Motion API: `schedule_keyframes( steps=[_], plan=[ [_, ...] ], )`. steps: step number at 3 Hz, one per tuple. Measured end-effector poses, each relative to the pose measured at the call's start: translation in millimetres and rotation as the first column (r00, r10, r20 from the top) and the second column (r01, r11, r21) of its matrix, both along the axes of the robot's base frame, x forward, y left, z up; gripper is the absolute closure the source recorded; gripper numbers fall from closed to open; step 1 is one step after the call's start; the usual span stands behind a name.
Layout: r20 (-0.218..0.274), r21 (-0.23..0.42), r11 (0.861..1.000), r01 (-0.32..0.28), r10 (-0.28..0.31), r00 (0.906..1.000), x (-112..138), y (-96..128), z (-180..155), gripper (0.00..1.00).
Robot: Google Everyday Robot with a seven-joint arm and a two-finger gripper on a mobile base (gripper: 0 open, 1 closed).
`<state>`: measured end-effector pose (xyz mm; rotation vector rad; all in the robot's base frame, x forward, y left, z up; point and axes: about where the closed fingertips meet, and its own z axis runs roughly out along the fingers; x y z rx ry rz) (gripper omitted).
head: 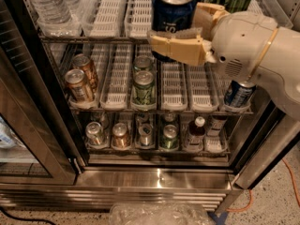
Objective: Pick pepsi can from top shelf of fridge
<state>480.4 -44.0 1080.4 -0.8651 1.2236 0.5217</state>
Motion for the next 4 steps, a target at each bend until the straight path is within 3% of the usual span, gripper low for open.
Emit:
schedule_keyframes(
  steps=[2, 3, 4],
  plan=[
    [-0.076, -0.088, 0.995, -0.044, 0.037, 0.9964, -12, -9, -21, 1.0],
    [-0.121, -0.126, 0.991, -0.038, 0.023, 0.9924, -1, -22, -43, 1.0],
    [-0.206, -0.132, 0.99, -0.057, 0.029, 0.9781, 10, -36, -63, 1.0]
  ],
)
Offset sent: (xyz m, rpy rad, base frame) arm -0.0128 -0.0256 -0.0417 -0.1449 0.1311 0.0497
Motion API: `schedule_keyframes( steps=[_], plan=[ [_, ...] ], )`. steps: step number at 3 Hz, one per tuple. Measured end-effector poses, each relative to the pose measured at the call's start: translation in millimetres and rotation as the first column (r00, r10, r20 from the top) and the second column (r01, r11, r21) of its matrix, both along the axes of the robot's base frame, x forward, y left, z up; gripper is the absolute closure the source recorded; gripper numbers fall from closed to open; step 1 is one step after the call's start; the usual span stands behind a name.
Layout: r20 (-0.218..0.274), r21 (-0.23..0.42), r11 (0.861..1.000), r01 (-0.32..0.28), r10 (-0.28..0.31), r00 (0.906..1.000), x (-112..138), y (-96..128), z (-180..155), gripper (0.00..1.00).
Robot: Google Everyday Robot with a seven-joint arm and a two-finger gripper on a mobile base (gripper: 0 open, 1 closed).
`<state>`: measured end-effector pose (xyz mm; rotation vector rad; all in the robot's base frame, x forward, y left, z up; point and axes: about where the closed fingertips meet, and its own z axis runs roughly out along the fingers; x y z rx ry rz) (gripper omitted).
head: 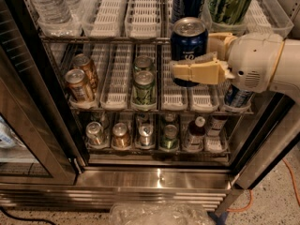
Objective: Pick pepsi can from top shelf of fridge
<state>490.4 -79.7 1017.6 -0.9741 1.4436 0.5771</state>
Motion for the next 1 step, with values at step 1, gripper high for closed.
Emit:
schedule_keyframes(
  steps=[1],
  plan=[
    [0.0, 0.0, 1.0, 0.0, 0.0, 1.0, 0.0, 0.0, 0.0, 1.0]
  ],
)
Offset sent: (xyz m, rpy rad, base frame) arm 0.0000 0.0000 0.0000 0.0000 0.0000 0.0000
